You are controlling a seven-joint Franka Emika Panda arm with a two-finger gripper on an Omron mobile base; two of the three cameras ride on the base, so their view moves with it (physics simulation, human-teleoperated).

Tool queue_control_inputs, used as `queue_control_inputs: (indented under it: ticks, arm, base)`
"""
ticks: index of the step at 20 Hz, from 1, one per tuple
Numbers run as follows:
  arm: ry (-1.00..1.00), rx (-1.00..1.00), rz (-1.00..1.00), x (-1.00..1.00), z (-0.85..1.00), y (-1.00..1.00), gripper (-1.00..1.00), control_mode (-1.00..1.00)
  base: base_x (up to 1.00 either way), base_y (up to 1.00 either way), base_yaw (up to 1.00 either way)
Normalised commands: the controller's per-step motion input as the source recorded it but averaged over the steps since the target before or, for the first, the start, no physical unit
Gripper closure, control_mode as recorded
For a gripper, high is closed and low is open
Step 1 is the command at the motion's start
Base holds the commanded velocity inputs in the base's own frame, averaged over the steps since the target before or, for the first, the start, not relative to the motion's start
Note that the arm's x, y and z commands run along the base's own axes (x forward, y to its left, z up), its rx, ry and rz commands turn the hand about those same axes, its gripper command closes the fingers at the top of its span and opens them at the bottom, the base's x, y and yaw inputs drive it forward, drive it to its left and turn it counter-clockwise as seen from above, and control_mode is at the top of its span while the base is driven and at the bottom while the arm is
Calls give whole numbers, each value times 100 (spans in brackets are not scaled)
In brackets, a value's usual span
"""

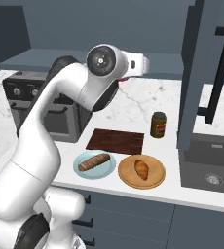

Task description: From the different types of pastries on the counter, select a croissant and place it on the cutting board. Then retrieve a jar of jam from the cabinet and place it alongside the croissant on the cutting board.

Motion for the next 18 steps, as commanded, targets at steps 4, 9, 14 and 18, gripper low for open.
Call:
queue_control_inputs:
  ticks: [4, 9, 14, 18]
  arm:
    - [-2, 0, 0, -76, -2, 0, 100, -100]
    - [-3, 0, 0, -70, -9, 14, 100, -100]
    - [-3, 0, 0, -54, -19, 34, 100, -100]
    - [0, 0, 0, -38, -22, 38, 100, -100]
  base:
    - [0, 0, 0]
    - [0, 0, 0]
    - [0, 0, 0]
    - [0, 0, 0]
